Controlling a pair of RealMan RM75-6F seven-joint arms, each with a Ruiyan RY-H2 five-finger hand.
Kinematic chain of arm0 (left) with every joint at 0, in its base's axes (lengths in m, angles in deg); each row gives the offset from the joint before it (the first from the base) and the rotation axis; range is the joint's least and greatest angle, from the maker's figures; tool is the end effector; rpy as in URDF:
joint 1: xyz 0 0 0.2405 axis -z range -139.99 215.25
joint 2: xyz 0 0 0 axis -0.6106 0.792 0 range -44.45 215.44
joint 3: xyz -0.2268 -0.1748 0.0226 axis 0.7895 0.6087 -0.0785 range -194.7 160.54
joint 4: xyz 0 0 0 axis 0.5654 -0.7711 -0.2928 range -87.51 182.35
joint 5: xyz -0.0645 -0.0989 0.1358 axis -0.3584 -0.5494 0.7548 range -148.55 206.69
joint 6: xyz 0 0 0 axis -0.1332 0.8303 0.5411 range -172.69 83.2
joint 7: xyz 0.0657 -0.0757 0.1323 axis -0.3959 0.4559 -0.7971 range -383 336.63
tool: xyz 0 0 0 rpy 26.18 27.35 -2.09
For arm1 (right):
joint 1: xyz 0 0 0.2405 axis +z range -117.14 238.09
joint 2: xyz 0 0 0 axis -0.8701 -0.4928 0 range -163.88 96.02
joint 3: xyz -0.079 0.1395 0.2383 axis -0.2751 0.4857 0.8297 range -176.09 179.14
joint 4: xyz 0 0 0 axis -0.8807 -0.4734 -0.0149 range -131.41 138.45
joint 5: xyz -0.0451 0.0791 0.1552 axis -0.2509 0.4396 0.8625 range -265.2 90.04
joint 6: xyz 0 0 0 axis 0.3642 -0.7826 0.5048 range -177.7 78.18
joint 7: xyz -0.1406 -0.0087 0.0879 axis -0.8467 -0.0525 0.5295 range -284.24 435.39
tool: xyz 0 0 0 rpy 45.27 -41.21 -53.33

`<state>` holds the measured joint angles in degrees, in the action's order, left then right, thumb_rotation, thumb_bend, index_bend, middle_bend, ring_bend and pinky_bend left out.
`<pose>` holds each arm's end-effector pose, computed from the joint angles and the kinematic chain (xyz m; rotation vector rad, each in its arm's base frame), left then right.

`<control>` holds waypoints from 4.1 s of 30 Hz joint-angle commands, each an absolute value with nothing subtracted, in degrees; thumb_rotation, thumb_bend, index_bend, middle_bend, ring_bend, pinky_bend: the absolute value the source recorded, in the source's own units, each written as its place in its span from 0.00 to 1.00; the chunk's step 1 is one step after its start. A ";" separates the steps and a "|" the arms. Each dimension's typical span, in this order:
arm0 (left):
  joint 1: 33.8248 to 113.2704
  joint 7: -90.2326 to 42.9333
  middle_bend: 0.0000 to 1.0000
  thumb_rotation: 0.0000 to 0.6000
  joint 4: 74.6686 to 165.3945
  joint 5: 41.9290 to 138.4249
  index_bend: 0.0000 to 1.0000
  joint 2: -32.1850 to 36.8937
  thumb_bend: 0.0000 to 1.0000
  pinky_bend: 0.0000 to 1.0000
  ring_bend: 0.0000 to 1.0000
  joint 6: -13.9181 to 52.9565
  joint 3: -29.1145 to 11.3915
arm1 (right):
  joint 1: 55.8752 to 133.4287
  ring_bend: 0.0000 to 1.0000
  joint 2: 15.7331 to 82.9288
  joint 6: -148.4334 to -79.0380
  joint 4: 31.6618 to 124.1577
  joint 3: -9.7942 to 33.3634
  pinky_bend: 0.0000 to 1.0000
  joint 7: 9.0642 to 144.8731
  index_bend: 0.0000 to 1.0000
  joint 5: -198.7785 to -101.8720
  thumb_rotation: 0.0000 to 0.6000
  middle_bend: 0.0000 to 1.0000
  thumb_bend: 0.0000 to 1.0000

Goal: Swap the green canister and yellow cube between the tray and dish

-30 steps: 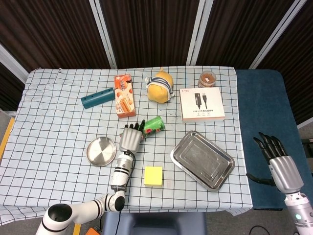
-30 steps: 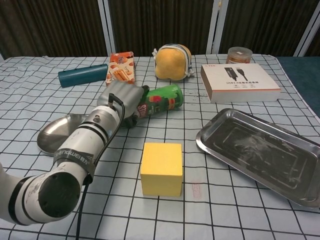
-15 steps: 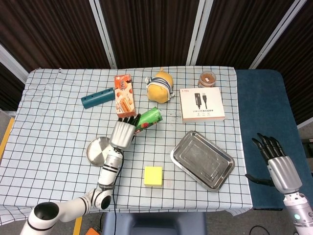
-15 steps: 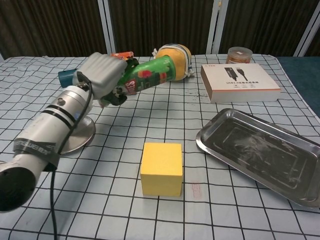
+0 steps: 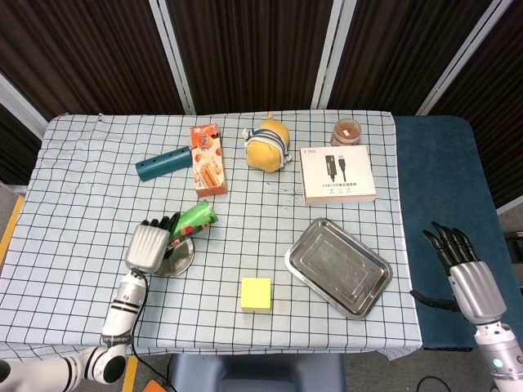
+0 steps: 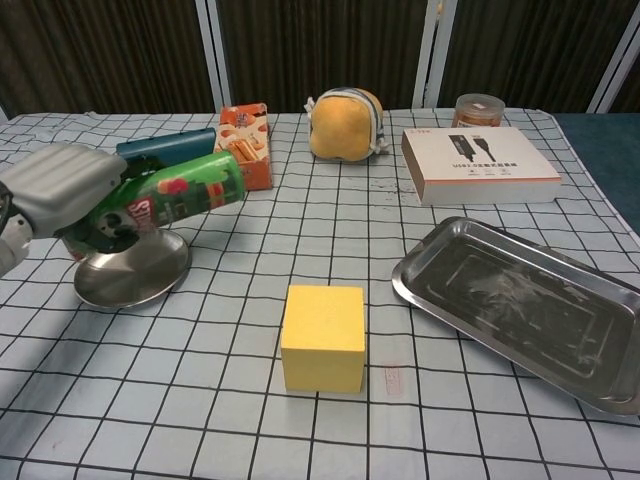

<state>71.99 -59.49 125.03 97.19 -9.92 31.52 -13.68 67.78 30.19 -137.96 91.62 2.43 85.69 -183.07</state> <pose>-0.2170 0.3437 0.0121 -1.6767 -0.5692 -0.7638 -0.3055 -0.2086 0.1970 1.5124 -0.8841 1.1062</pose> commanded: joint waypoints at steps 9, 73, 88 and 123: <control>68.91 -61.86 0.49 1.00 127.14 96.46 0.37 -8.88 0.46 0.60 0.48 30.33 -15.74 | 67.81 0.00 30.09 -137.83 91.54 2.55 0.00 85.86 0.00 -182.76 1.00 0.00 0.11; 46.61 -32.67 0.00 1.00 130.57 115.23 0.00 12.07 0.36 0.09 0.00 47.88 -16.60 | 88.28 0.02 39.04 -112.56 107.82 7.49 0.05 67.73 0.00 -183.07 1.00 0.03 0.07; 45.90 -32.14 0.00 1.00 130.68 113.55 0.00 12.76 0.35 0.09 0.00 45.81 -14.61 | 92.21 0.04 50.50 -104.87 106.81 7.62 0.04 57.04 0.05 -169.44 1.00 0.08 0.05; 45.46 -30.44 0.00 1.00 131.05 112.87 0.00 13.60 0.35 0.09 0.00 42.40 -13.22 | 97.27 0.37 66.99 -105.16 92.55 5.90 0.18 55.65 0.46 -166.33 1.00 0.37 0.05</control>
